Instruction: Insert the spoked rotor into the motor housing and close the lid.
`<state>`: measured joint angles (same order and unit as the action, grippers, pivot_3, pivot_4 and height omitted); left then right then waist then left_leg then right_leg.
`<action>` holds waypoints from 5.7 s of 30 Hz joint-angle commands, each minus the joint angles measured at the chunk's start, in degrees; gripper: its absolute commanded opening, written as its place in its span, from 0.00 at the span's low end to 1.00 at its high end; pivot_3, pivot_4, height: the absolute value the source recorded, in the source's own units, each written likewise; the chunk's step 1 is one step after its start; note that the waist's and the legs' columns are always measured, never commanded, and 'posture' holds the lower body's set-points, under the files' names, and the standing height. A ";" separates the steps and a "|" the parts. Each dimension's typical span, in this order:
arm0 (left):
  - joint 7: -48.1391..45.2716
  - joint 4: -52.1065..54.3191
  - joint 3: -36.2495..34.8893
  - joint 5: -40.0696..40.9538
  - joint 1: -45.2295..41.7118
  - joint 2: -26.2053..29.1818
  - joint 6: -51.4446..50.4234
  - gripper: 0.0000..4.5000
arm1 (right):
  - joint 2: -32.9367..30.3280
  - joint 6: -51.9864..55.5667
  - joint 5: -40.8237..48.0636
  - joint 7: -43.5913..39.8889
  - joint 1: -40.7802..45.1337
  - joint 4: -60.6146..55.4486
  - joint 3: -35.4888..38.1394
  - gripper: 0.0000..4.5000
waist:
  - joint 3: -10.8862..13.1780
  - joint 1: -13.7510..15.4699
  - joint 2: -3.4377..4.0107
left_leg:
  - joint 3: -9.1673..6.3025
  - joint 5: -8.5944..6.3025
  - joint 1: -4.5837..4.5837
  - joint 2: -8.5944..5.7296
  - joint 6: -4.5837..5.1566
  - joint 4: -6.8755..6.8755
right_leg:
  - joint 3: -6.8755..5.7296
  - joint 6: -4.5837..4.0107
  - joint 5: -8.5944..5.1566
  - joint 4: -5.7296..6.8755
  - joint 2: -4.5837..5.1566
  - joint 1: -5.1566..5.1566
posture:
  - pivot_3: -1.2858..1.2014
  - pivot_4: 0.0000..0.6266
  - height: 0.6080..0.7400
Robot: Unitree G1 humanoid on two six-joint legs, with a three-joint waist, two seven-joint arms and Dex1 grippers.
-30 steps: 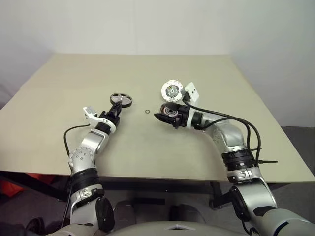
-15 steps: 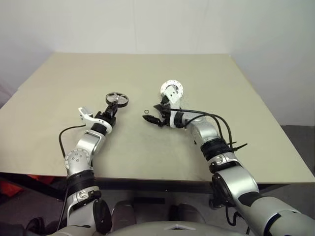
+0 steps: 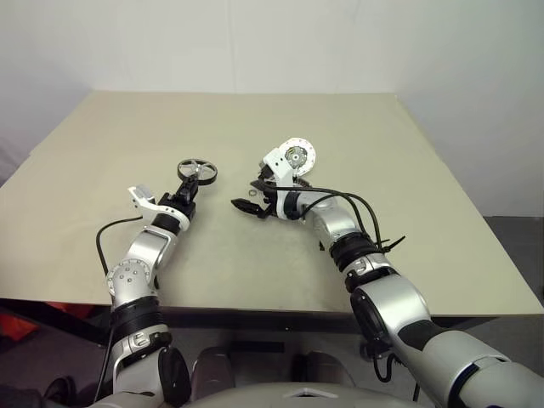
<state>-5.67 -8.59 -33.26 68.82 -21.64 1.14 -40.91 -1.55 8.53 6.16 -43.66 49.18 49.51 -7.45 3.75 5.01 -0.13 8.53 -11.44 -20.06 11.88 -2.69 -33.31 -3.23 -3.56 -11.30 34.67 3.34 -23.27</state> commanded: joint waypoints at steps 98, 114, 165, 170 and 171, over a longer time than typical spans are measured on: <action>-27.95 -29.84 21.78 -26.73 -21.63 -6.72 -27.95 0.58 | -18.48 -0.07 1.54 9.28 0.93 -10.67 12.15 0.98 | 0.09 0.75 -0.10 | 0.06 0.09 -0.04 -0.17 0.34 -0.05 | 0.00 -0.04 0.01 0.01 0.14 0.03 | 0.52 0.00 1.00; -31.11 -14.86 15.40 -15.53 -16.22 -4.13 -34.65 0.58 | -16.03 -4.46 5.65 5.53 1.51 -16.61 12.90 0.98 | 0.15 0.66 -0.03 | 0.07 0.06 -0.03 -0.14 0.36 -0.04 | 0.00 -0.07 -0.01 0.00 0.20 0.02 | 0.52 0.00 1.00; -19.76 8.96 14.62 -17.83 -0.51 6.89 -19.75 0.58 | -4.89 2.41 2.96 4.21 -1.76 -16.10 1.87 0.98 | 0.28 0.35 0.11 | -0.01 0.05 -0.01 -0.03 0.00 0.08 | -0.02 -0.14 -0.08 -0.02 0.04 0.00 | 0.52 0.00 1.00; -19.06 11.02 16.28 -18.39 1.63 7.05 -18.51 0.58 | -3.15 2.01 2.17 5.17 -1.19 -11.81 1.37 0.98 | 0.28 0.19 0.11 | 0.00 0.13 0.03 -0.02 -0.15 0.14 | -0.01 -0.15 -0.08 0.02 -0.02 0.00 | 0.52 0.00 1.00; -18.90 11.12 16.43 -18.40 1.83 7.03 -18.27 0.58 | -2.67 1.87 2.08 5.17 -1.23 -11.18 1.20 0.98 | 0.28 0.19 0.11 | 0.00 0.13 0.03 -0.02 -0.15 0.14 | -0.01 -0.15 -0.08 0.03 -0.02 0.00 | 0.52 0.00 1.00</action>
<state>-24.68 0.19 -17.11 50.27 -19.69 7.79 -60.38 -4.89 11.68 8.59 -38.64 46.63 38.32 -6.37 4.03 5.20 -0.02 8.53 -11.30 -20.04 11.86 -2.84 -33.17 -3.25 -3.71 -11.38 34.70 3.31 -23.28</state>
